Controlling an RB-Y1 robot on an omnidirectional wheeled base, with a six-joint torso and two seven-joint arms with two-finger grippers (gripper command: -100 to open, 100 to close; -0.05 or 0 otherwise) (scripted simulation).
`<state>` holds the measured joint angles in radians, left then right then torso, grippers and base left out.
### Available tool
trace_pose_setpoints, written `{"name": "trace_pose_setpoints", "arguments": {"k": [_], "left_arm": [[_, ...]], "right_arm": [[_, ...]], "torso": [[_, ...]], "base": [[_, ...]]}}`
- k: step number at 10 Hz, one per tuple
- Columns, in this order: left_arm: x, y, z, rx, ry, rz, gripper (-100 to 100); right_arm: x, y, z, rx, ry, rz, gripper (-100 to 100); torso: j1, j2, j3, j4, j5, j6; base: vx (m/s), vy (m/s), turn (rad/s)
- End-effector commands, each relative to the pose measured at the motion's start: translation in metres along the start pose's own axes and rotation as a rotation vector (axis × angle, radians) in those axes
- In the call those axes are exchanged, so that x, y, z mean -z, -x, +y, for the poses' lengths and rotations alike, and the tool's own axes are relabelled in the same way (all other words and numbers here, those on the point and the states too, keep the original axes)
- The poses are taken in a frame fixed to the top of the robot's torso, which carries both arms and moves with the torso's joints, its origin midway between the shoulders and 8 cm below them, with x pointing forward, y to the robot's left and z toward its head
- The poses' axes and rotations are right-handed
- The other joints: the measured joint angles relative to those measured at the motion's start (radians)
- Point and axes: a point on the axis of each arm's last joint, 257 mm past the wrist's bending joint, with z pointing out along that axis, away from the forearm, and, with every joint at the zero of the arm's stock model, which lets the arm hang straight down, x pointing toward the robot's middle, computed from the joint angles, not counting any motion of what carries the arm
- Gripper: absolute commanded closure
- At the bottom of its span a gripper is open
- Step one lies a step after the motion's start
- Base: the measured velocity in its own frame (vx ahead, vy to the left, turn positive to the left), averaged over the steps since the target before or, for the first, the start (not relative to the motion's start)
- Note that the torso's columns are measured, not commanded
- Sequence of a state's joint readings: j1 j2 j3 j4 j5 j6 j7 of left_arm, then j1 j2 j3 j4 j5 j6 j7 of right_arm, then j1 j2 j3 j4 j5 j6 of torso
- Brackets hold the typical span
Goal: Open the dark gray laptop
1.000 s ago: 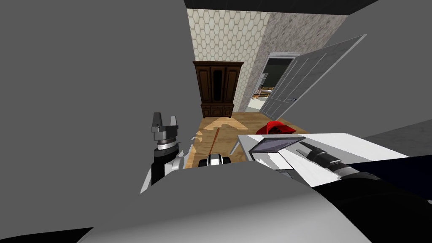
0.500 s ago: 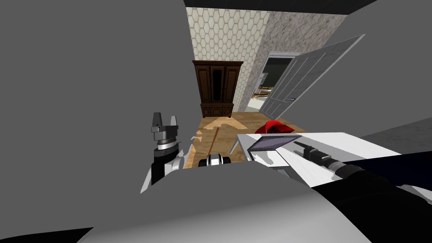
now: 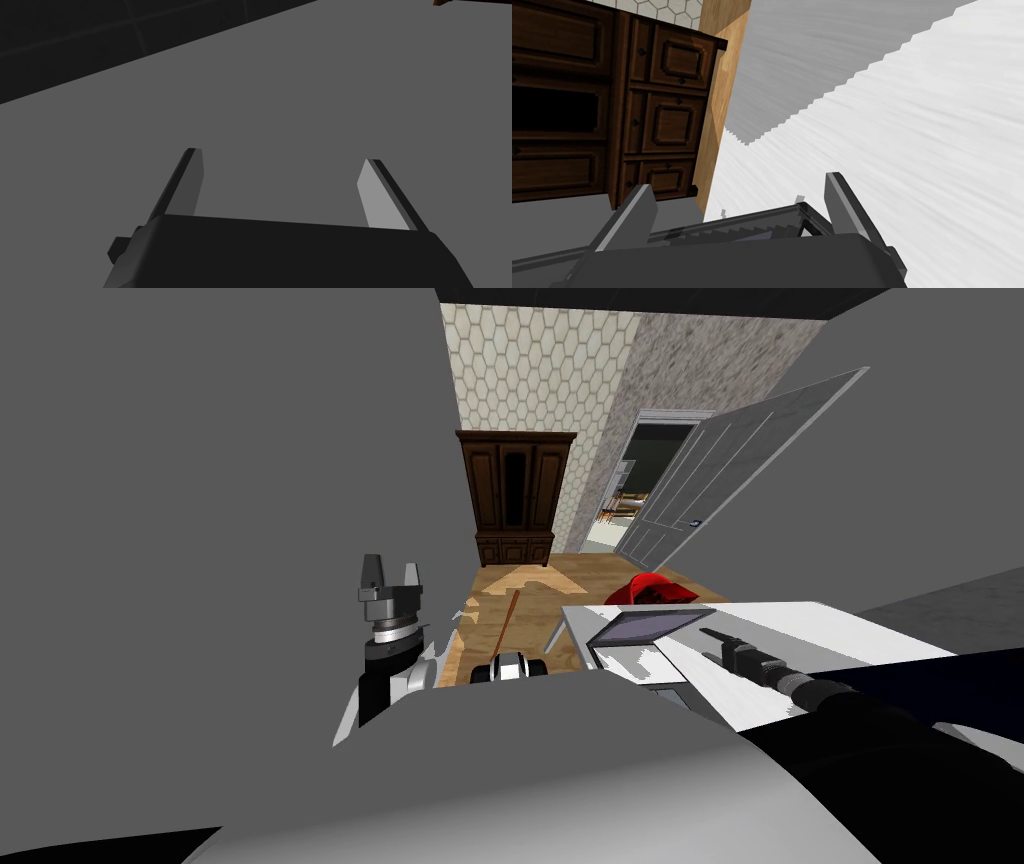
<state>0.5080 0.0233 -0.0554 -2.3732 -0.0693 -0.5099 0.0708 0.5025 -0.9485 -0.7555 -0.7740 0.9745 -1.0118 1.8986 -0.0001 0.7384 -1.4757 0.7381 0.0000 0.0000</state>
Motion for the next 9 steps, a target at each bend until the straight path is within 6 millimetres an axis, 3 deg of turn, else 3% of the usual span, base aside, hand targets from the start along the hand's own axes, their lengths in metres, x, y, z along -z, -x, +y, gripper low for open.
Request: {"name": "trace_pose_setpoints", "arguments": {"k": [1, 3, 5, 8, 9], "left_arm": [[0.000, 0.000, 0.000, 0.000, 0.000, 0.000, 0], [0.000, 0.000, 0.000, 0.000, 0.000, 0.000, 0], [0.000, 0.000, 0.000, 0.000, 0.000, 0.000, 0], [0.000, 0.000, 0.000, 0.000, 0.000, 0.000, 0], [0.000, 0.000, 0.000, 0.000, 0.000, 0.000, 0]], "right_arm": [[-0.010, -0.008, -0.006, 0.036, 0.067, -0.006, -100], [-0.017, 0.000, 0.015, 0.036, 0.146, -0.010, -100], [-0.015, -0.015, 0.029, 0.015, 0.201, 0.048, -100], [-0.013, -0.030, 0.031, -0.065, 0.205, 0.115, -100], [-0.020, -0.034, 0.021, 0.026, 0.250, 0.104, -100]], "torso": [[0.000, 0.000, 0.000, 0.000, 0.000, 0.000], [-0.001, 0.003, 0.002, 0.001, -0.001, 0.000], [0.001, -0.003, -0.002, -0.001, 0.000, 0.000], [0.000, -0.001, -0.001, 0.000, 0.000, 0.000], [0.000, 0.000, 0.000, 0.000, 0.000, 0.000]], "base": [[-0.047, -0.020, -0.021], [-0.060, -0.029, 0.001], [0.000, -0.004, -0.003], [0.005, 0.002, 0.000], [-0.047, -0.019, -0.018]]}}
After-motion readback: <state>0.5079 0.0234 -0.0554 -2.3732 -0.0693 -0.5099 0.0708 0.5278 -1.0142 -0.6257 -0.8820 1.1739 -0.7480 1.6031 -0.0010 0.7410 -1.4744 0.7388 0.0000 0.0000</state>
